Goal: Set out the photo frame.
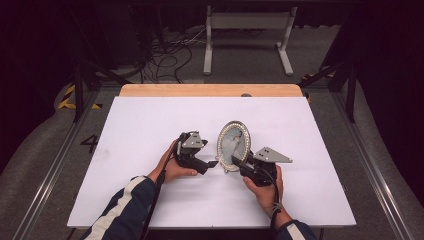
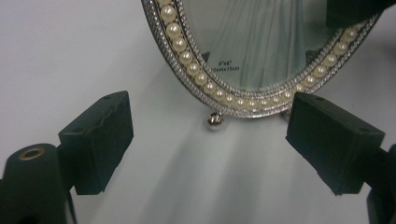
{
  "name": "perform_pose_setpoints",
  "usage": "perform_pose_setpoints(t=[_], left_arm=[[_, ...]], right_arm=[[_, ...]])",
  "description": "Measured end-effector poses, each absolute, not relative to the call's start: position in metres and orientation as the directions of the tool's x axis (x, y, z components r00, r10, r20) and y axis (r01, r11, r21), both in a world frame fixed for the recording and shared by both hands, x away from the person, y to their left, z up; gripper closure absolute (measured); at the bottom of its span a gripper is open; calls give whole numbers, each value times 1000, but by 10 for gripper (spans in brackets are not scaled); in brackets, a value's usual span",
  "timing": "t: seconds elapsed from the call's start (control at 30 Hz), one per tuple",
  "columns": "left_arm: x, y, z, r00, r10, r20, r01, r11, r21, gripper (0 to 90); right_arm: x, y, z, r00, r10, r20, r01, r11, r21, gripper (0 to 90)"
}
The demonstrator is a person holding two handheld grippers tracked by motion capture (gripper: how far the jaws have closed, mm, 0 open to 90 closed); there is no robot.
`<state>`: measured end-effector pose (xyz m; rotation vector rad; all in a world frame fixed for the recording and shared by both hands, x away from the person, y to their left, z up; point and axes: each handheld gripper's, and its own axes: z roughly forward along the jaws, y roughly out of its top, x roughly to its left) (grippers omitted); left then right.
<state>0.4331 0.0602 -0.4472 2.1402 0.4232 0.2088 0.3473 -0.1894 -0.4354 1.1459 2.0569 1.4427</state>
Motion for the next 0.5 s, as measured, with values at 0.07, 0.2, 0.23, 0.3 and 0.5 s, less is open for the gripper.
perform_pose_setpoints(t=[0.07, 0.2, 0.23, 0.3, 0.5], left_arm=[[437, 53, -448, 925, 378, -18, 228, -516, 826, 162], [442, 43, -447, 933, 357, -52, 236, -493, 837, 164], [443, 41, -446, 933, 356, -50, 232, -490, 840, 163], [443, 37, -446, 934, 353, -48, 227, -486, 844, 164], [444, 35, -449, 939, 337, -65, 233, -486, 842, 182]], right_arm=[[349, -192, -434, -606, 778, 166, 417, 134, 899, 756], [353, -195, -434, -629, 755, 185, 427, 137, 894, 760], [354, -196, -434, -633, 752, 186, 430, 141, 892, 760], [355, -197, -434, -640, 745, 190, 431, 144, 891, 761], [359, -199, -433, -655, 730, 195, 439, 157, 885, 761]])
